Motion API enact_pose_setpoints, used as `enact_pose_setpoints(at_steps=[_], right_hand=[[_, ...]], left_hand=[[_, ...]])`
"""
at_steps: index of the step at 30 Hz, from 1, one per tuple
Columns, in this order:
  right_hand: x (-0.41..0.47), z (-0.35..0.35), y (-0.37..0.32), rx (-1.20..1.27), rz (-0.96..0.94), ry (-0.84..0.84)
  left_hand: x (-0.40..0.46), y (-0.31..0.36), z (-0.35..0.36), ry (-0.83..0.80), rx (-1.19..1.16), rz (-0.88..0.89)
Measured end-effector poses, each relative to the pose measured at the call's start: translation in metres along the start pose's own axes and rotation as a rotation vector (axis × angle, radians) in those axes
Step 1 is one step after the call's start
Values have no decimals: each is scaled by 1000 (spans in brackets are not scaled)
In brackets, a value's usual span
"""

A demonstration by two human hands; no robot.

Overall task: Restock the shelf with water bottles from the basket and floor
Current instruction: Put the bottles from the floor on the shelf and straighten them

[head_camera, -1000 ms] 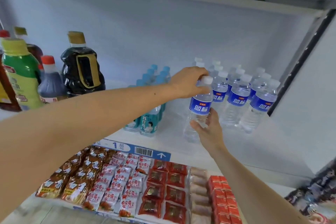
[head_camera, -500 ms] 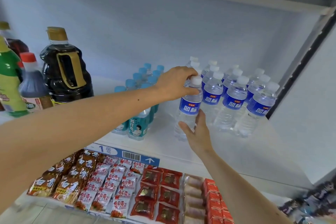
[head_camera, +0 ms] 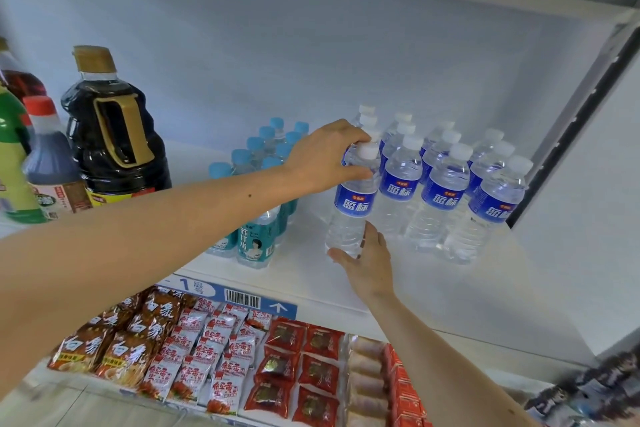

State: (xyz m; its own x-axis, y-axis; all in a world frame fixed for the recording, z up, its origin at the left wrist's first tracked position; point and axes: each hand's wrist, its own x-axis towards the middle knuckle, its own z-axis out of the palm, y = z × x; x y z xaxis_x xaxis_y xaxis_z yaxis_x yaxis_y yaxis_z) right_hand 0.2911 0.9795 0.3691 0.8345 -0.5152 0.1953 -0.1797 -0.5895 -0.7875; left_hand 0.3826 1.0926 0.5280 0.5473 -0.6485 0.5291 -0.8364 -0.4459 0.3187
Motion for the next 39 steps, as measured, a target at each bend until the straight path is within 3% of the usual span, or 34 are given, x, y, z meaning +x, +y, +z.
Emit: enact_pose_setpoints(at_steps=[19, 27, 33, 39], right_hand=[[1, -2, -4, 17, -1, -11], [-3, -10, -5, -1, 52, -51], [-31, -21, -5, 32, 36, 46], [-65, -15, 6, 55, -109, 187]], left_hand=[[-1, 1, 6, 6, 10, 2], [-21, 0, 9, 4, 5, -142], [-49, 0, 16, 28, 10, -215], [-90, 3, 33, 76, -41, -220]])
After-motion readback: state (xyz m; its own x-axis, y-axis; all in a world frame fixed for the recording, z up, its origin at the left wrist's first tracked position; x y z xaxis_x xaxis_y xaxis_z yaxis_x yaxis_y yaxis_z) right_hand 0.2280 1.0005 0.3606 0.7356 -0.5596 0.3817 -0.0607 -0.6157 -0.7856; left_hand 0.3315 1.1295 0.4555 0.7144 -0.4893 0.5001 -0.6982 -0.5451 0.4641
